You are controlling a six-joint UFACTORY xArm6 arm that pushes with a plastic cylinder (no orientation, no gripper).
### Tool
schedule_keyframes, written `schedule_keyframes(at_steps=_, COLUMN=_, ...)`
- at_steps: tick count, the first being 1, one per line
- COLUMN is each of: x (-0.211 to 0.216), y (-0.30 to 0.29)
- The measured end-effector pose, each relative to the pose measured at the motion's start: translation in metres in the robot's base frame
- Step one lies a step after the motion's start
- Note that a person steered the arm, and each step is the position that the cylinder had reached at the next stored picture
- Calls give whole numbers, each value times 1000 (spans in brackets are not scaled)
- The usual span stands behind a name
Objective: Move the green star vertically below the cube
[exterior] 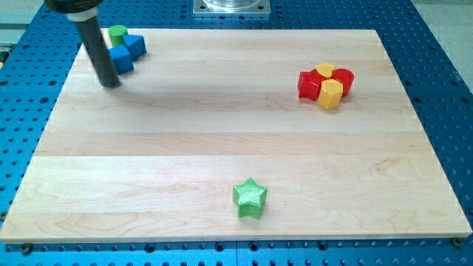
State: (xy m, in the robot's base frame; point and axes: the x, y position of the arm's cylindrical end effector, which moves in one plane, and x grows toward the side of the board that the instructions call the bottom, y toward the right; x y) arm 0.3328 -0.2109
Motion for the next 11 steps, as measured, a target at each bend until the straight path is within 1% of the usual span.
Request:
schedule_keyframes(at_steps=1, x=-27, y=2)
schedule_keyframes(at_steps=2, x=-15, y=1)
schedule_keyframes(at_steps=3, x=42, y=104)
schedule_keyframes(at_steps=4, x=115, y=233)
schedule_keyframes(at_steps=5, x=221, y=273)
schedule_keyframes(at_steps=6, x=280, y=246)
schedule_keyframes(at_steps=7, x=249, y=195)
schedule_keyframes(at_steps=8, x=184, y=97)
schedule_keyframes(at_steps=9, x=111, y=43)
schedule_keyframes(at_steps=10, x=102, y=53)
schedule_keyframes(at_steps=11, x=144, y=53)
